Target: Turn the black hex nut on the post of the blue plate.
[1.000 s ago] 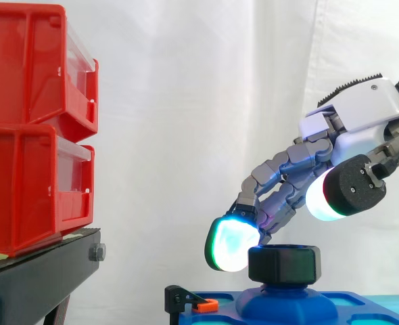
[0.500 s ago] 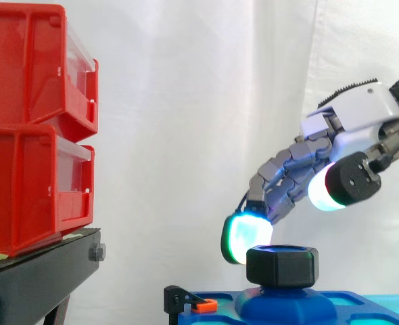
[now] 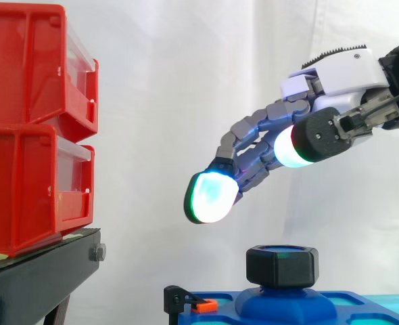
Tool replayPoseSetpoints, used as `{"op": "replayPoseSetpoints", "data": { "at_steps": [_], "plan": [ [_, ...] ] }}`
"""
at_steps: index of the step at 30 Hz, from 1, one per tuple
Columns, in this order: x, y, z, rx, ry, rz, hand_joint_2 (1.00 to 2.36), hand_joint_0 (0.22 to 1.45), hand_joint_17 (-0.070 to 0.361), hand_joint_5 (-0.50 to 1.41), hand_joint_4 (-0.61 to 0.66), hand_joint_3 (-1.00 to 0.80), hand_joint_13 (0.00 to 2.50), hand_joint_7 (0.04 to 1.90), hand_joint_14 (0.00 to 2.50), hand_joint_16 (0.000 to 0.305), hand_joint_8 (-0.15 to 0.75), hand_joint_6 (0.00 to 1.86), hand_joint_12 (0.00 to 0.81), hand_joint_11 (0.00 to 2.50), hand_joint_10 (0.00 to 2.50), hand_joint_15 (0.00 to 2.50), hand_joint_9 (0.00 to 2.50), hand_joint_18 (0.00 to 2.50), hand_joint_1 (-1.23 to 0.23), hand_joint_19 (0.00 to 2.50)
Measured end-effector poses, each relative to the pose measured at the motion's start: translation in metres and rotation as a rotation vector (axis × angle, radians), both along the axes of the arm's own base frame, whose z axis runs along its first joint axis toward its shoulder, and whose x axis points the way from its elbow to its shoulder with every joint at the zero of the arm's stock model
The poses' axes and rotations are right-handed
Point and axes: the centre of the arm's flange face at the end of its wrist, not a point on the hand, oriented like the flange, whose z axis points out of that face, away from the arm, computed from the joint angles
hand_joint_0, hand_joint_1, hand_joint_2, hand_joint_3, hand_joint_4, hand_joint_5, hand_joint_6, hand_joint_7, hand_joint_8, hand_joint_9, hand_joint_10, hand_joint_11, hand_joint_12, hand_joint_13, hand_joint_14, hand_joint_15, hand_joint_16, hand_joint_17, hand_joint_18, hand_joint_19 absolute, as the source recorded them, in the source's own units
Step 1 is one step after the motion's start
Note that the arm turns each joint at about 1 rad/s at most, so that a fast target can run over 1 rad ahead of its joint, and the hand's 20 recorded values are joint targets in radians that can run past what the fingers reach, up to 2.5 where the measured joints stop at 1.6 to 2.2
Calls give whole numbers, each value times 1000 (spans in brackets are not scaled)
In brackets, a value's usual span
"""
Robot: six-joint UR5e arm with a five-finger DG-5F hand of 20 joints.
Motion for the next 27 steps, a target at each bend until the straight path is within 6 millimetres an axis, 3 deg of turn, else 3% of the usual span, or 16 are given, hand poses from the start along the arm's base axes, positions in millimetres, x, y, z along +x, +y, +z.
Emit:
{"op": "replayPoseSetpoints", "data": {
  "at_steps": [7,16,27],
  "plan": [
    [11,25,-9,-1,-14,-8,1000,482,131,-207,181,-500,385,681,2,58,252,502,378,0,0,85,390,91,-460,164],
    [11,56,-14,-9,24,3,1000,480,131,-201,191,-500,386,711,3,58,256,502,380,0,0,82,394,93,-454,168],
    [5,62,-20,-13,80,14,1000,479,130,-188,209,-500,386,783,3,58,257,502,381,0,0,82,399,92,-447,163]
  ]
}}
